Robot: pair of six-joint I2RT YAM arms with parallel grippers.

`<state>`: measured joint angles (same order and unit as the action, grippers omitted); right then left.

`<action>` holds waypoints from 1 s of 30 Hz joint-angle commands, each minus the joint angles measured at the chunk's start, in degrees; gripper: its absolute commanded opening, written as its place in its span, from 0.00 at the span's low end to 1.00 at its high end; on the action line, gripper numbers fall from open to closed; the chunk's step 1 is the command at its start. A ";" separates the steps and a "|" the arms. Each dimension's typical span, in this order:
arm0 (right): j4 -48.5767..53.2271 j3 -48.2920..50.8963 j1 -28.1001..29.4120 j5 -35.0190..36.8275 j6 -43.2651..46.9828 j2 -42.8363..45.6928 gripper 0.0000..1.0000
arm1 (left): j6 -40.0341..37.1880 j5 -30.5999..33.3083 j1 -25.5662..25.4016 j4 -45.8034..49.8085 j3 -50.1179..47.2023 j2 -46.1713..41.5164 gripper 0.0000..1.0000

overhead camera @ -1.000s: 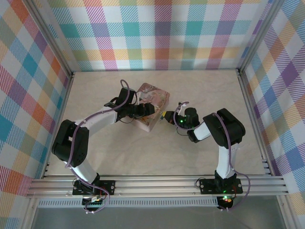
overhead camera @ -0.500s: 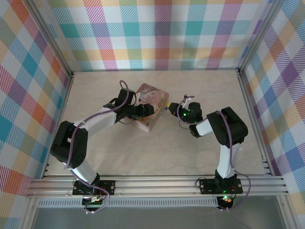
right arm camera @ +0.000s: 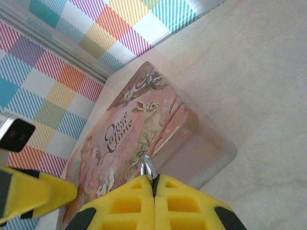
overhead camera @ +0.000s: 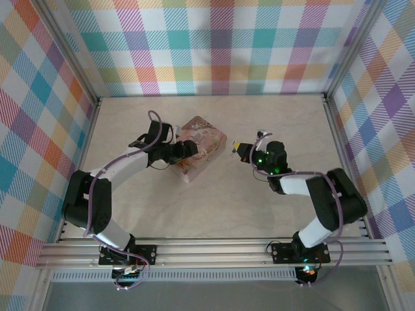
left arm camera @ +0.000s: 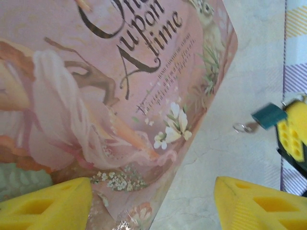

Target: Unlock the padlock with the key

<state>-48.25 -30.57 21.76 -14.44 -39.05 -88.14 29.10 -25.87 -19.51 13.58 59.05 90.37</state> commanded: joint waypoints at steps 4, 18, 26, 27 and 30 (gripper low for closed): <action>23.50 2.07 0.36 -0.76 7.63 13.35 0.00 | -2.35 2.15 3.74 5.14 1.52 3.21 0.69; 48.92 5.15 4.05 -1.86 7.60 25.59 0.00 | -4.14 1.44 5.98 4.15 9.41 6.44 0.72; 46.60 6.77 6.08 -1.52 7.08 20.24 0.00 | -2.42 7.68 5.97 -0.06 5.26 -2.23 0.83; 45.86 6.83 6.18 -1.56 7.02 19.56 0.01 | -2.29 8.55 5.97 -0.41 4.32 -3.54 0.84; 43.90 6.51 6.43 -1.87 7.06 16.93 0.01 | -1.69 12.00 5.97 -1.44 0.94 -8.24 0.87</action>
<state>-1.43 -24.10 27.81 -15.22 -32.10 -69.56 26.55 -18.31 -14.20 14.22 62.41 86.74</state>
